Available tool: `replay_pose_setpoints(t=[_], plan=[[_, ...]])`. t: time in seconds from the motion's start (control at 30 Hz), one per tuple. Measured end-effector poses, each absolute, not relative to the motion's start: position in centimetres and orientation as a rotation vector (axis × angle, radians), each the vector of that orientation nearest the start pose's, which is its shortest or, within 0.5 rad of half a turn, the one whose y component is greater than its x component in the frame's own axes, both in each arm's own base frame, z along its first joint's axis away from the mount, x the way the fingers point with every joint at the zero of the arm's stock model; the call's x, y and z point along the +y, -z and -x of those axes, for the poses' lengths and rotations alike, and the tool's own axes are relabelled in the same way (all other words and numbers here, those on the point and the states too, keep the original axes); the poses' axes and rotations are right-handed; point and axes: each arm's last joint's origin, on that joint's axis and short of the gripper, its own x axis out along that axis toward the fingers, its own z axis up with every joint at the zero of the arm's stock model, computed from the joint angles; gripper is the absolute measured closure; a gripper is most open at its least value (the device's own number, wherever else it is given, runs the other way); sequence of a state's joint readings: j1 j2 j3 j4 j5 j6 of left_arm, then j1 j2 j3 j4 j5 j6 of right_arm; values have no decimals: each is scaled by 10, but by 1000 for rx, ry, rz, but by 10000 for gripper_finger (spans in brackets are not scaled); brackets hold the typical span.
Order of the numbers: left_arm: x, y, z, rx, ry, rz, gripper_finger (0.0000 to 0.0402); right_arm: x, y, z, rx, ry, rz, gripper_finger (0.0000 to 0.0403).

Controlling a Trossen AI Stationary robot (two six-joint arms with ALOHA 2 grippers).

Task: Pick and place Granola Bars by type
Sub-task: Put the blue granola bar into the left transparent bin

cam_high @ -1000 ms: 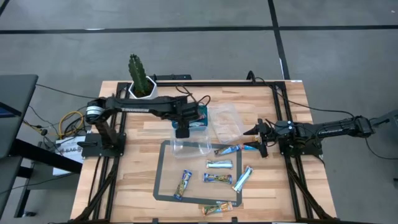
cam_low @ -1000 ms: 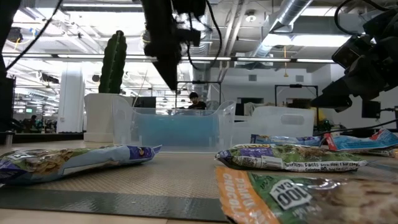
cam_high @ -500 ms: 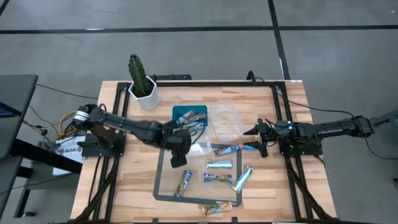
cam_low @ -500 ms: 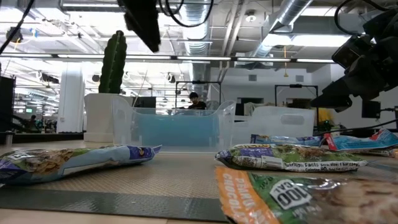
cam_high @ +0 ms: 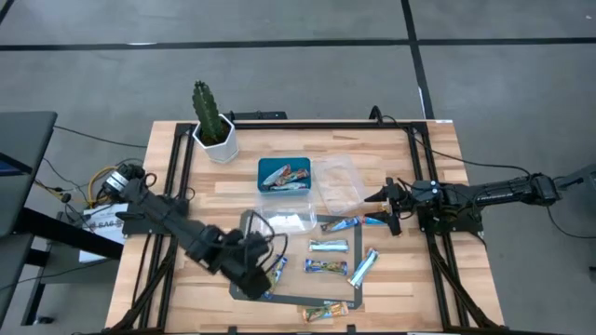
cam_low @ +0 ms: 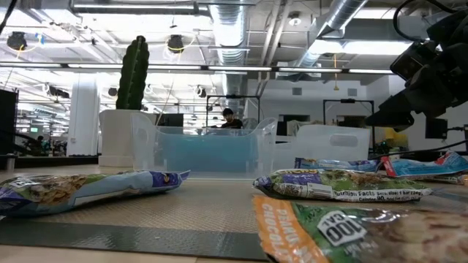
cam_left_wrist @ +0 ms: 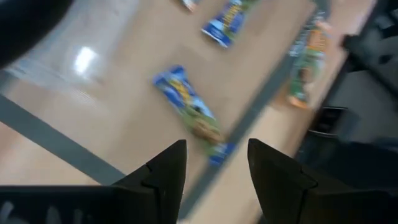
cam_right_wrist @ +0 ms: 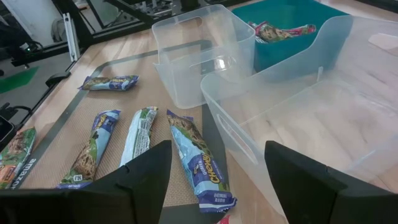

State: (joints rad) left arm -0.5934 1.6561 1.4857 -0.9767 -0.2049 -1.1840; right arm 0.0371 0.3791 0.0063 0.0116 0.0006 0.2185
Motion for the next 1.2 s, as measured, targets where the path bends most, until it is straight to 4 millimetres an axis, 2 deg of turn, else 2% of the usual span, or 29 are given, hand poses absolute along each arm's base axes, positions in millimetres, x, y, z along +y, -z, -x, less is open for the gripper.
replay_pose_setpoints(t=[0.2, 0.37, 0.57, 0.8, 1.03, 1.2], plan=[[-204, -298, -267, 1033, -369, 760, 237, 4, -134, -115, 363, 4, -210, 154], [-206, -287, -265, 1032, -469, 732, 237, 4, -134, -115, 364, 4, -210, 154], [-205, -258, -284, 1064, -555, 658, 237, 4, -134, -115, 364, 3, -210, 154], [-203, -214, -309, 1108, -656, 606, 237, 4, -134, -115, 364, 4, -210, 154], [-213, -175, -331, 1171, -617, 688, 237, 4, -134, -115, 364, 4, -210, 154], [-218, -164, -335, 1202, -610, 734, 237, 4, -134, -115, 363, 4, -209, 154]])
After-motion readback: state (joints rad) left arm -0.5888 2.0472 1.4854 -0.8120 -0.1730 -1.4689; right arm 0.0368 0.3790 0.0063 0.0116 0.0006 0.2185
